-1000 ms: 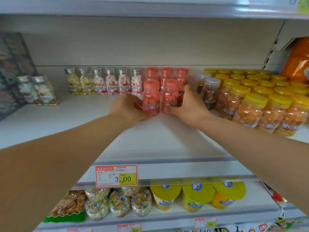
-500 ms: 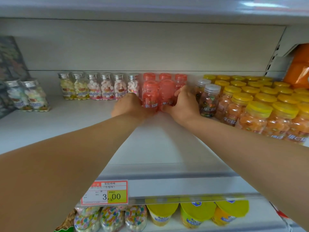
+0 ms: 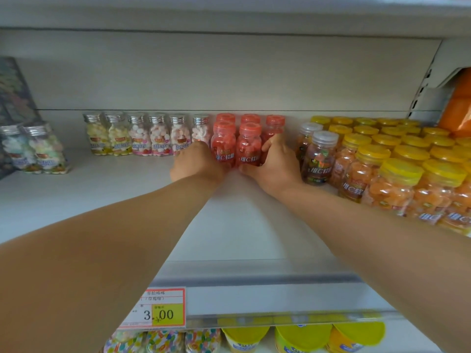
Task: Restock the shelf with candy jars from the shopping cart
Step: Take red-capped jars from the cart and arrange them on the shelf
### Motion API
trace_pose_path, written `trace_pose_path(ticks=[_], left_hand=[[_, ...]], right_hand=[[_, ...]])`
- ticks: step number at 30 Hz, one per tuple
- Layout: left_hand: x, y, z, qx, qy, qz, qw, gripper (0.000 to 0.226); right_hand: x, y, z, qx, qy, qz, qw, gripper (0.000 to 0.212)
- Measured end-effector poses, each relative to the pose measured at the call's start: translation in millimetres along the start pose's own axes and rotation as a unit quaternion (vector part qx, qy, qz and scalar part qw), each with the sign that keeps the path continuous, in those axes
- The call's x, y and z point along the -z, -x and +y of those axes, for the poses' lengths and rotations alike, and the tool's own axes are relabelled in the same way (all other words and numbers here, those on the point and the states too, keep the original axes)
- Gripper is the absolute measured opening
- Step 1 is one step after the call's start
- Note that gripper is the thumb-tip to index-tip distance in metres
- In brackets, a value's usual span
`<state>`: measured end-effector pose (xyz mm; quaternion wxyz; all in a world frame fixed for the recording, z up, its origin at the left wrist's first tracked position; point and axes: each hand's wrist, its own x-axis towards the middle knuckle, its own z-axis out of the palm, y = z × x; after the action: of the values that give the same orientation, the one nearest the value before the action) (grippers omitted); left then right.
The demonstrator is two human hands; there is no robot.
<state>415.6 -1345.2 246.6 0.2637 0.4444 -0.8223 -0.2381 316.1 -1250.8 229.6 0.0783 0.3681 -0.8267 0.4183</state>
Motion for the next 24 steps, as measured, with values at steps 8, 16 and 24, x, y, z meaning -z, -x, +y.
trace_pose_path(ticks=[8, 16, 24], left_hand=[[11.2, 6.1, -8.3, -0.015, -0.026, -0.013, 0.999, 0.046], [69.6, 60.4, -33.7, -0.078, -0.006, -0.038, 0.996, 0.032], [181.1, 168.8, -114.4, -0.195, 0.092, 0.108, 0.971, 0.016]], right_hand=[[5.8, 5.3, -4.3, -0.015, 0.006, -0.020, 1.000, 0.054], [29.2, 52.7, -30.0, 0.011, -0.024, 0.006, 1.000, 0.038], [23.6, 177.5, -156.5, 0.152, -0.232, -0.103, 0.955, 0.008]])
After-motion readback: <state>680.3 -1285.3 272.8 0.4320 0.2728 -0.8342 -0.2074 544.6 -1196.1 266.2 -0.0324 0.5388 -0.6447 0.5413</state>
